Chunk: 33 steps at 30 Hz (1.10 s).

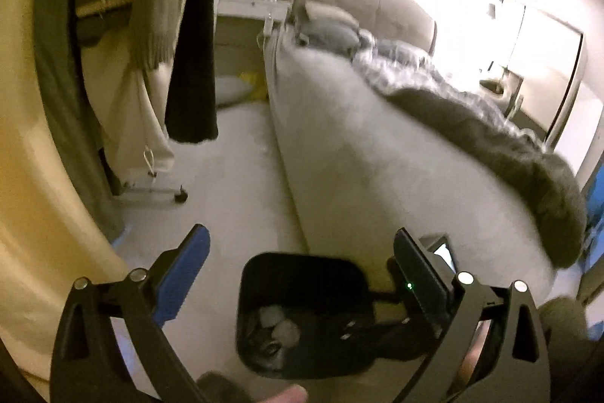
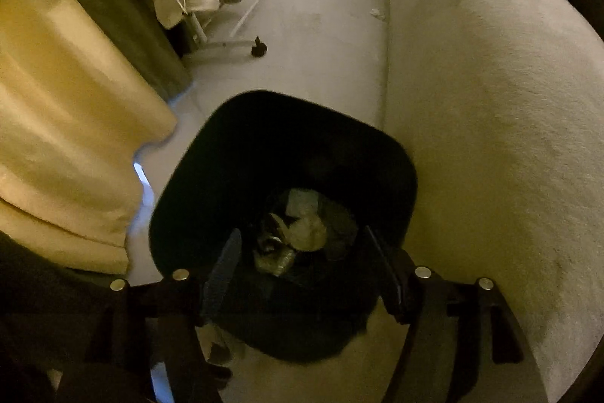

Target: Collect trash

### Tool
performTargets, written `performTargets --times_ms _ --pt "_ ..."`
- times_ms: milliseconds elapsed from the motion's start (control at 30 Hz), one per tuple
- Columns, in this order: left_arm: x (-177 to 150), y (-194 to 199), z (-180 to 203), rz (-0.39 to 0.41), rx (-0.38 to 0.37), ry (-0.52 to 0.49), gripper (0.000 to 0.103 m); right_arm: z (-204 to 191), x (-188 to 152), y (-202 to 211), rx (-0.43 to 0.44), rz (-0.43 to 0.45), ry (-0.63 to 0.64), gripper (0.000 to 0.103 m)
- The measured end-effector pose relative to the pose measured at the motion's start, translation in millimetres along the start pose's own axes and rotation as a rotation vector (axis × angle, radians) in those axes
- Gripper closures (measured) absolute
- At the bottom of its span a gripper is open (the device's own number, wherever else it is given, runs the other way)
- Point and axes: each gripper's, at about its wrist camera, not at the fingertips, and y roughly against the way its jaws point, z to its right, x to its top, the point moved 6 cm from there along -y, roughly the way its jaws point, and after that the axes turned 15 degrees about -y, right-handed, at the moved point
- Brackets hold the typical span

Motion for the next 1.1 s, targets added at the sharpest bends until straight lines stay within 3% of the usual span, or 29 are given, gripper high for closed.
performTargets --times_ms 200,567,833,1100 --pt "23 32 20 0.095 0.059 -0.069 0.003 0 8 53 0.047 0.129 -0.016 0.035" --pt "28 55 58 0.138 0.09 -0.122 0.003 56 8 181 0.07 0.402 -0.125 0.007" --pt "37 68 68 0.187 0.114 -0.133 0.003 105 -9 269 -0.057 0.603 -0.106 0.004" --pt "45 69 68 0.191 0.126 -0.147 0.003 167 -30 310 -0.161 0.717 -0.157 0.003"
